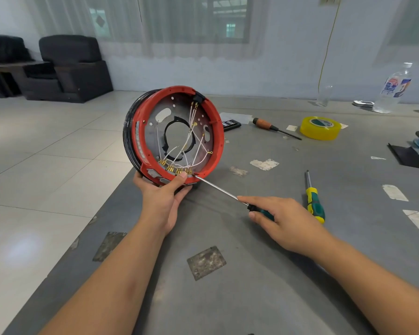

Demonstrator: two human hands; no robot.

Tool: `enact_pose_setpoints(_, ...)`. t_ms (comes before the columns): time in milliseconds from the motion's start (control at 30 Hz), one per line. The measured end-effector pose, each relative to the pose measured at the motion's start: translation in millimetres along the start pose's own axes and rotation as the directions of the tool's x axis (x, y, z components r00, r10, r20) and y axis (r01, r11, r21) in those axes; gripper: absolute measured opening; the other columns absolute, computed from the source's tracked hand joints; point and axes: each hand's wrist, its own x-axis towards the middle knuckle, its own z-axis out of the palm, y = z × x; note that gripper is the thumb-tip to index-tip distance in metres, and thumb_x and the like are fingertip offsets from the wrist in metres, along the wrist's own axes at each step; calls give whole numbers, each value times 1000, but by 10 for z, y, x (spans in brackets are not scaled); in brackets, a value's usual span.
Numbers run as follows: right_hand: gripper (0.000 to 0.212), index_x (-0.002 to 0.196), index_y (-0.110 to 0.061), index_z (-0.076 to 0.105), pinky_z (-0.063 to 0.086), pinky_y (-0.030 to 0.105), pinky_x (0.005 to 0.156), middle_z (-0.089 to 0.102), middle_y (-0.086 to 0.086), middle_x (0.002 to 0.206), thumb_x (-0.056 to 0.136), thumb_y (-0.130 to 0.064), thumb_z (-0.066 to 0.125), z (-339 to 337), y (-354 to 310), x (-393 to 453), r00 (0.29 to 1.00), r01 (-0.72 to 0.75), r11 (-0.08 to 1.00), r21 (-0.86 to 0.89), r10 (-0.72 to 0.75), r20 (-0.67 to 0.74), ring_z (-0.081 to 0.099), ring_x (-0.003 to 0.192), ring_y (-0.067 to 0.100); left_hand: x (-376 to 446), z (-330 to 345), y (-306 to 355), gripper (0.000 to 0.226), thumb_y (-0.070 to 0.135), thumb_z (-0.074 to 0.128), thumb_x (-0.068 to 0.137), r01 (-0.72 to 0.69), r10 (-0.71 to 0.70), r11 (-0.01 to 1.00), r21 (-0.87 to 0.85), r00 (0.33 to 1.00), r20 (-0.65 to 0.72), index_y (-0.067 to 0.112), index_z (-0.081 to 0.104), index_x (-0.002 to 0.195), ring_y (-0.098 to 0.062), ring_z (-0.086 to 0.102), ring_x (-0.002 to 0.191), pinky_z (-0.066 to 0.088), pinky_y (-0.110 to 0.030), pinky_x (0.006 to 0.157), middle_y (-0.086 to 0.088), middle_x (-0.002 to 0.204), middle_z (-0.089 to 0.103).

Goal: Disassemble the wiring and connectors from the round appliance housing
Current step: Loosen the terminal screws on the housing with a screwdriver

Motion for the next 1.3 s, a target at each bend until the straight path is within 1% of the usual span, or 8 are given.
enact_pose_setpoints(400,42,144,-58,42,55,38,86,66,-17,119,104,-48,47,-133,-110,80,998,-32,995,-91,37,48,60,106,11,-42,-3,42,96,-22,73,83,-31,32,998,56,999,-8,36,31,146,-34,64,126,62,-63,86,-5,145,51)
enact_pose_setpoints(600,42,144,-55,45,50,30,75,66,-15,110,104,-46,48,-122,-197,118,998,-53,995,-84,56,33,58,95,10,-46,21,56,94,-24,70,83,-26,27,999,46,999,-27,38,33,144,-35,67,123,64,-60,84,-5,141,53)
enact_pose_setpoints(800,41,144,-50,49,52,30,93,68,-16,123,104,-43,52,23,-222,42,998,-59,997,43,59,-11,60,113,9,-41,51,56,93,-21,69,84,-21,23,998,52,999,-42,38,30,144,-36,70,119,64,-58,84,-5,136,56)
enact_pose_setpoints(967,41,144,-49,48,52,34,89,69,-10,111,104,-42,51,117,-243,0,997,-39,998,45,42,-61,62,105,14,-32,47,40,96,-21,67,86,-6,7,1000,24,997,-71,34,22,151,-40,67,124,63,-60,86,-11,139,56)
enact_pose_setpoints(1067,41,144,-48,50,49,24,85,70,-12,113,103,-42,52,129,-251,2,997,-37,998,54,40,-72,61,101,7,-31,50,33,90,-21,66,86,-12,13,1000,23,997,-77,31,24,147,-41,66,125,64,-59,85,-15,140,55)
enact_pose_setpoints(1167,39,141,-45,55,38,4,71,69,-23,108,103,-39,56,155,-299,8,994,-39,992,119,50,-96,54,84,-15,-21,51,21,87,-21,67,85,-21,23,1000,23,996,-87,31,27,143,-41,65,125,64,-57,84,-14,140,53)
enact_pose_setpoints(1233,37,138,-44,58,35,-1,67,60,-38,91,102,-37,57,186,-325,14,992,-60,981,185,79,-98,49,75,-24,-15,47,14,89,-21,68,84,-28,30,999,20,995,-95,32,27,143,-43,64,126,64,-58,84,-15,144,51)
enact_pose_setpoints(1300,35,135,-45,61,37,1,64,56,-41,74,102,-36,58,202,-328,25,992,-81,961,263,103,-71,53,68,-19,-11,43,10,90,-20,69,83,-36,37,999,16,995,-95,33,28,143,-43,64,126,64,-59,84,-15,144,51)
